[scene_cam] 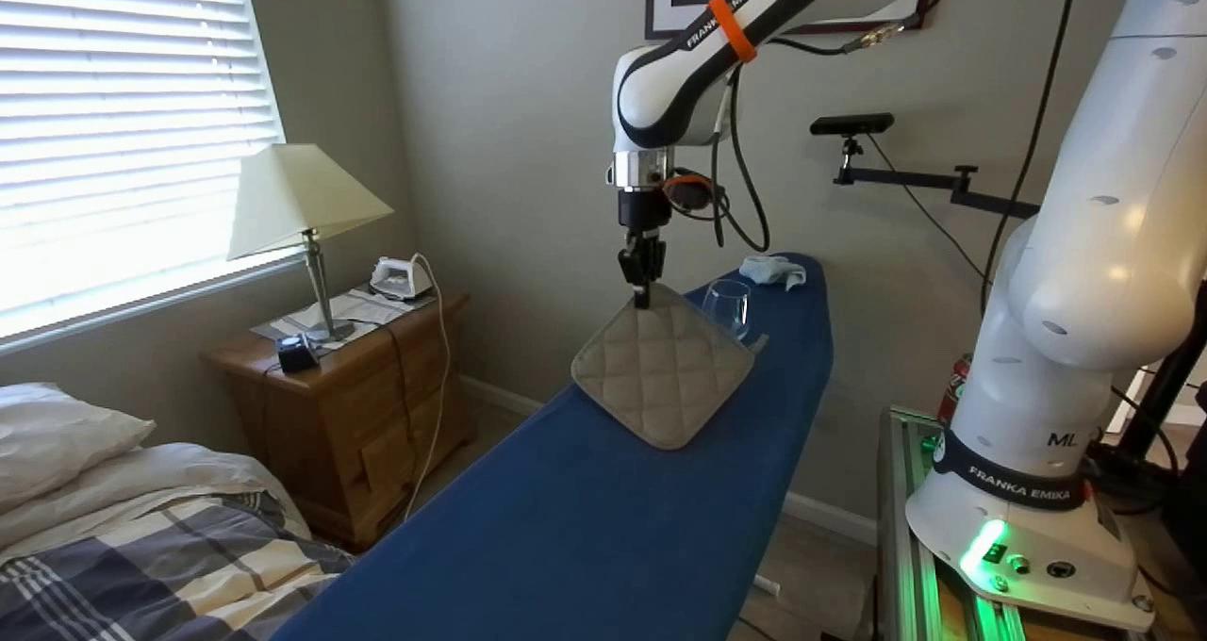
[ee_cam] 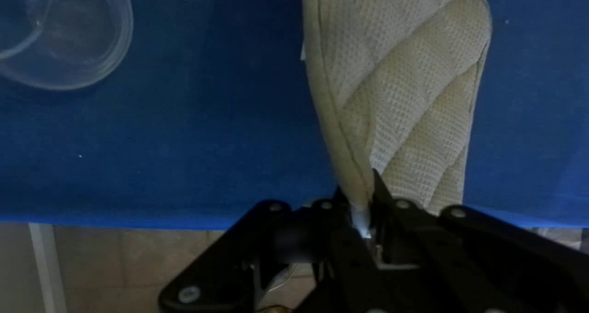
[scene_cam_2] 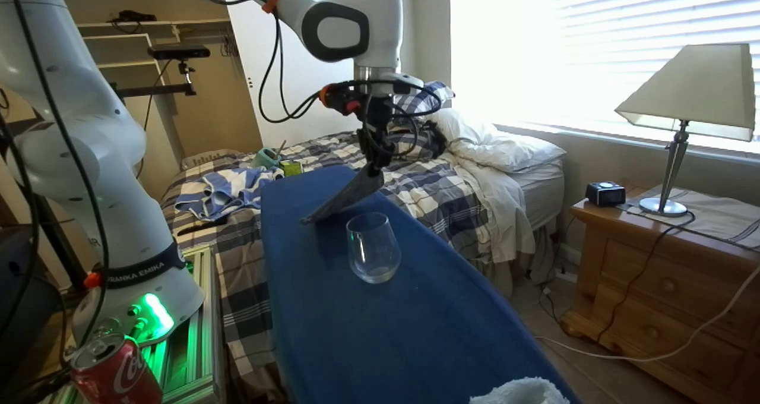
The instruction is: Put the mat on the cup
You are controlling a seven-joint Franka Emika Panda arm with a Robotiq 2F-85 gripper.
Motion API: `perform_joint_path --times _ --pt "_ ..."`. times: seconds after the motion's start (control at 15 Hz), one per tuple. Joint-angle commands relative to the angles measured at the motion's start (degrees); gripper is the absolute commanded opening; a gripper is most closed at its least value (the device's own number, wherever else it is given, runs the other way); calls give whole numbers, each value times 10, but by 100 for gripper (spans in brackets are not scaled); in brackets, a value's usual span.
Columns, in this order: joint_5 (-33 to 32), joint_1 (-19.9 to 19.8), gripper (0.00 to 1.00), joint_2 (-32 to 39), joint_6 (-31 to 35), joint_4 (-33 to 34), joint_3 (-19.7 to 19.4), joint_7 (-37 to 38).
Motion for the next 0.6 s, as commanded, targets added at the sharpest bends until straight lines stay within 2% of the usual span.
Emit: perform_joint_path --times 0.0,0.13,0.2,0.47,0.53 --pt "-17 2 2 -86 -18 -59 -8 93" --pt "-1 1 2 -117 -27 -80 -12 116" --pt "-5 8 8 -70 -19 -45 -12 92" --pt "-5 7 8 -104 -23 -72 -15 108" --pt "-5 7 2 -105 -23 -72 -15 109"
